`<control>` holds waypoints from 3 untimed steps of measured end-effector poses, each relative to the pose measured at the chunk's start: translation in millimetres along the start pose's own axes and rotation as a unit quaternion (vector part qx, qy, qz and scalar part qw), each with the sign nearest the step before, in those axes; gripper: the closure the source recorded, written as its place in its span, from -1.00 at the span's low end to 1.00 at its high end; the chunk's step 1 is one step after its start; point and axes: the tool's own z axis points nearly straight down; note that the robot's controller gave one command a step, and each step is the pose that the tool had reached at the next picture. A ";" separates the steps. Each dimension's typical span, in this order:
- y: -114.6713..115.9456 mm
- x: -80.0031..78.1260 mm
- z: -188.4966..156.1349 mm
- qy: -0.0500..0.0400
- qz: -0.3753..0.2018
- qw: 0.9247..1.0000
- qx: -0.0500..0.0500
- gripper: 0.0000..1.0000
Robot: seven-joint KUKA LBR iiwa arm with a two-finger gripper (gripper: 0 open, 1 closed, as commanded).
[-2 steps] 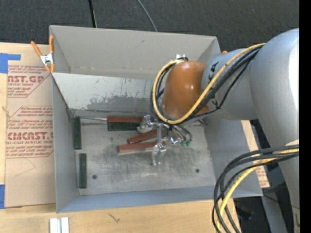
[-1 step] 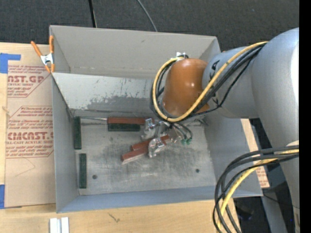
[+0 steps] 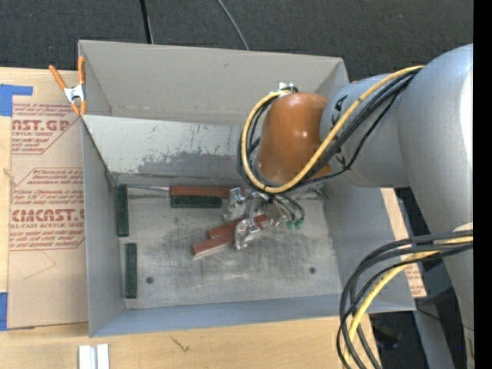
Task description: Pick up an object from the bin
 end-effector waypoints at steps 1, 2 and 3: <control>0.4 2.0 -3.9 0.005 0.000 1.000 -0.001 1.00; 0.9 3.5 -23.7 0.008 0.000 1.000 -0.001 1.00; 0.4 0.6 -41.0 0.004 0.000 1.000 0.000 1.00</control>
Offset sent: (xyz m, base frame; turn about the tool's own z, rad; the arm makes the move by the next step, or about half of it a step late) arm 0.0001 0.0001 0.0346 0.0000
